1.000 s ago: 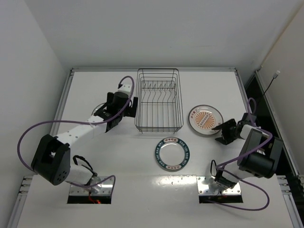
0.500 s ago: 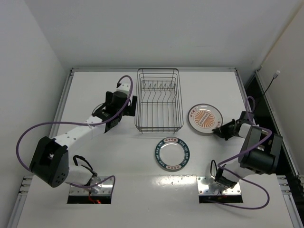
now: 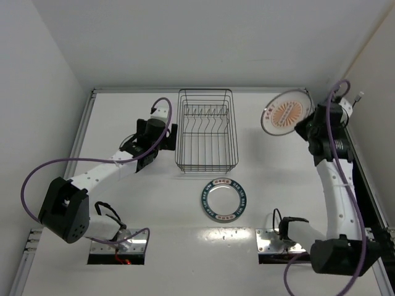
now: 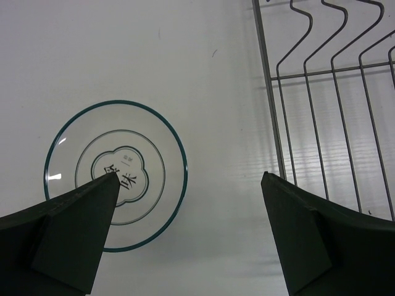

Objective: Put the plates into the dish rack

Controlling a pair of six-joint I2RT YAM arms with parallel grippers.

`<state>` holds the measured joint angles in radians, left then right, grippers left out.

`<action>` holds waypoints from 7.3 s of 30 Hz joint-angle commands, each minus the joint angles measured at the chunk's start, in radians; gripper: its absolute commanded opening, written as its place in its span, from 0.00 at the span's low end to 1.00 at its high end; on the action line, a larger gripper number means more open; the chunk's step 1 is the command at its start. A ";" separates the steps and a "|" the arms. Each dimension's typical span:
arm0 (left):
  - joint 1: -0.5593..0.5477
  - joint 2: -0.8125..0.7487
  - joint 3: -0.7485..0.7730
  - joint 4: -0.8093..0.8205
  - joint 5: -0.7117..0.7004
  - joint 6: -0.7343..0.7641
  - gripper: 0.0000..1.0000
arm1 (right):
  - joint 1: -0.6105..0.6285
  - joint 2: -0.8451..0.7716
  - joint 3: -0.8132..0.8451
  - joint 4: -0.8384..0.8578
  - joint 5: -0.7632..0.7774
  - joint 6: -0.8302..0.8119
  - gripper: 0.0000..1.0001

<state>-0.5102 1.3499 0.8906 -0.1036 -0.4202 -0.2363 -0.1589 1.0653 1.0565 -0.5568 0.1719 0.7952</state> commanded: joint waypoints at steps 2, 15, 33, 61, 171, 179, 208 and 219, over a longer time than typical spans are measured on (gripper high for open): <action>-0.002 -0.032 -0.021 0.042 -0.031 -0.026 0.99 | 0.234 0.141 0.286 -0.029 0.305 -0.043 0.00; 0.004 -0.115 -0.050 -0.034 -0.120 -0.128 0.99 | 0.570 0.648 0.675 -0.031 0.663 -0.191 0.00; 0.206 -0.275 -0.030 -0.215 0.135 -0.287 0.99 | 0.716 0.924 0.798 -0.009 0.715 -0.355 0.00; 0.276 -0.363 -0.190 -0.177 0.463 -0.190 0.99 | 0.550 -0.244 -0.416 -0.034 -0.132 0.289 0.69; 0.056 0.088 -0.050 -0.177 -0.118 -0.154 0.99 | 1.110 0.300 0.442 -0.245 0.298 -0.130 0.56; 0.056 0.351 0.112 -0.128 -0.141 0.029 0.94 | 1.184 0.125 0.347 -0.322 0.372 -0.079 0.56; 0.075 0.502 0.489 -0.402 -0.301 -0.098 0.00 | 1.173 -0.129 0.290 -0.551 0.425 0.064 0.57; 0.064 0.287 0.847 -0.289 -0.074 -0.261 0.00 | 1.173 -0.131 0.330 -0.598 0.368 0.082 0.57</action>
<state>-0.4438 1.7252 1.6772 -0.5026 -0.5808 -0.4416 1.0164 0.9432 1.3544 -1.1431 0.5491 0.8612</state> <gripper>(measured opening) 0.028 0.567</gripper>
